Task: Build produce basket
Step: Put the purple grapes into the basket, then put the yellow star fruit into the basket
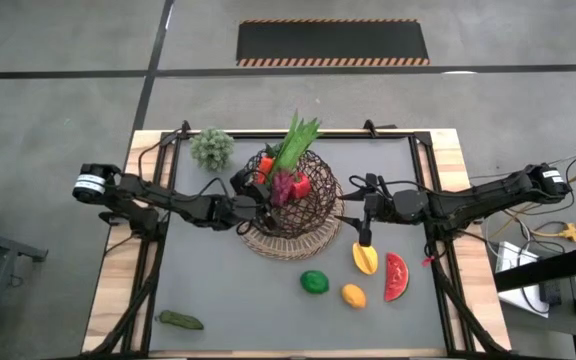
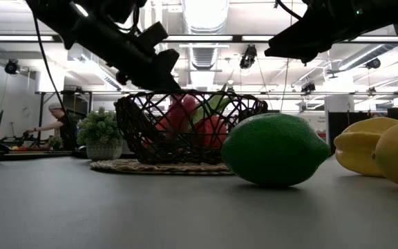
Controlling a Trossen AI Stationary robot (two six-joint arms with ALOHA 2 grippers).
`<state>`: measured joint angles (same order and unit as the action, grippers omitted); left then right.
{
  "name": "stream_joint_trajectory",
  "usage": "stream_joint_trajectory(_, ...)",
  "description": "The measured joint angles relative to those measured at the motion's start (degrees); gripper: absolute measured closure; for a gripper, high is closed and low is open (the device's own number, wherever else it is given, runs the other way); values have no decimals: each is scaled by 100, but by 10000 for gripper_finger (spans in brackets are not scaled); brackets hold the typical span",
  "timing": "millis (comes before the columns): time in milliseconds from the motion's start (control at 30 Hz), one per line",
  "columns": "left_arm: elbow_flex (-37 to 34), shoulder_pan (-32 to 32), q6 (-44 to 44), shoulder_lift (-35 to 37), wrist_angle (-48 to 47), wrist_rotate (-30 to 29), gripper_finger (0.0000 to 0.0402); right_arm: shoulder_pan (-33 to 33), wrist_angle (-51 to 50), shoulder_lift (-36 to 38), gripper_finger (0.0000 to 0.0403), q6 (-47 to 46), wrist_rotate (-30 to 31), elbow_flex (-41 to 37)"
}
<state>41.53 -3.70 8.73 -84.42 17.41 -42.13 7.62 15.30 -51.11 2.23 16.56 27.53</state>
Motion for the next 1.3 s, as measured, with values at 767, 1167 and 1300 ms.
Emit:
stream_joint_trajectory(767, 154, -683, -1427, 753, 164, 226, 246, 5, -476, 2, 165, -2454, -1261, 290)
stream_joint_trajectory(1167, 123, -1213, -2164, 1406, 160, 647, 246, 357, -3800, -183, 165, -5167, -1358, 1372)
stream_joint_trajectory(1300, 116, -1211, -2171, 1543, 104, 644, 246, 467, -4653, -504, 165, -5907, -1366, 1674)
